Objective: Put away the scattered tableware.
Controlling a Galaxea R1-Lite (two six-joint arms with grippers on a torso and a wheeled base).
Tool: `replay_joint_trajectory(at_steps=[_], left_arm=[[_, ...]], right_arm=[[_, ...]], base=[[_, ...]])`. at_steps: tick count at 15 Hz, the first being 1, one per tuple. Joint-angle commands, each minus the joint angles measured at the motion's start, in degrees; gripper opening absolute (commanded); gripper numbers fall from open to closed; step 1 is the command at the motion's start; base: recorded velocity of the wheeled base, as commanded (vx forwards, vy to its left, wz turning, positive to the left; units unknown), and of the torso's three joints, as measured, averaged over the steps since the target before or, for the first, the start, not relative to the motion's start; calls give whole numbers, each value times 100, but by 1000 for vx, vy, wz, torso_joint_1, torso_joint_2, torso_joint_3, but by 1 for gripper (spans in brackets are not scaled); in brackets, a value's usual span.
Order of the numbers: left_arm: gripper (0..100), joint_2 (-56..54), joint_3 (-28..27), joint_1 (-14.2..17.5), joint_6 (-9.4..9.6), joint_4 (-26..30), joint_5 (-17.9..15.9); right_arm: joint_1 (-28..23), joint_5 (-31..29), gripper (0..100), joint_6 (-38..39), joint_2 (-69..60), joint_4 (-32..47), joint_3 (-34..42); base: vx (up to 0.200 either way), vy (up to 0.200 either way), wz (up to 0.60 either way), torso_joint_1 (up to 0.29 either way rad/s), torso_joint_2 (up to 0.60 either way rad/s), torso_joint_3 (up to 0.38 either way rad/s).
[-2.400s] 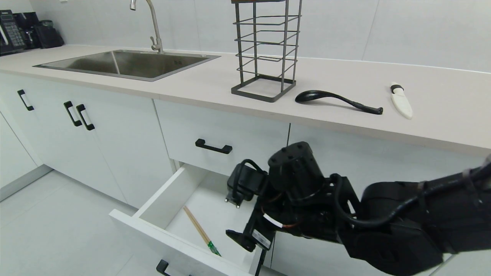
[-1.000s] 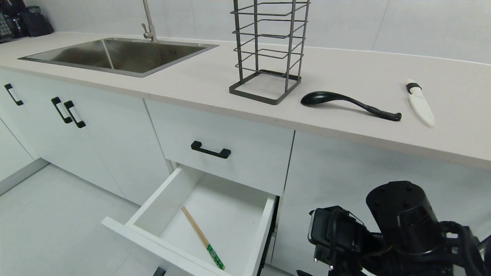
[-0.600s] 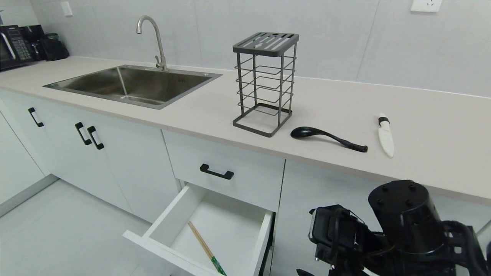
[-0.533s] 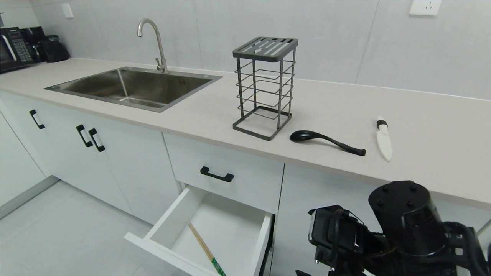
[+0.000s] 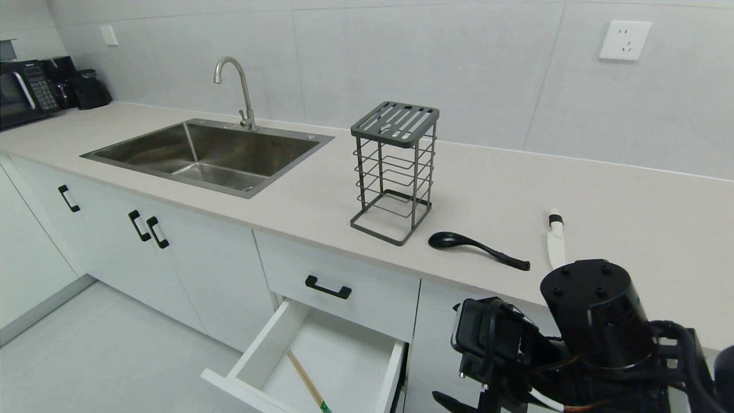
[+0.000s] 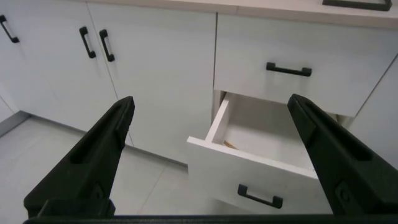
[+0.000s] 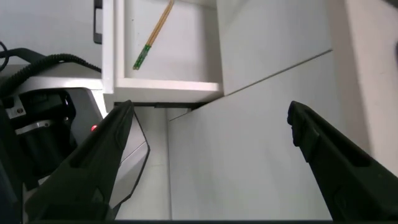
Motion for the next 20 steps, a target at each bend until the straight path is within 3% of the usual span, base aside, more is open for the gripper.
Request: replay_joint_trajectory(at_steps=[1, 11, 18, 20], left_arm=[[100, 7, 0, 0, -1, -2, 1], [100, 7, 0, 0, -1, -2, 1], [100, 7, 0, 0, -1, -2, 1], [100, 7, 0, 0, -1, -2, 1]], right_arm=[[1, 1, 100, -10, 108, -4, -66], [-60, 203, 100, -10, 486, 40, -277], [-403, 326, 100, 34, 1031, 5, -330], [-473, 335, 100, 430, 1023, -65, -374]], base=[[0, 0, 0, 300, -520, -237], [0, 0, 0, 284, -537, -258], [0, 0, 0, 47, -86, -41], [0, 0, 0, 0, 0, 0]])
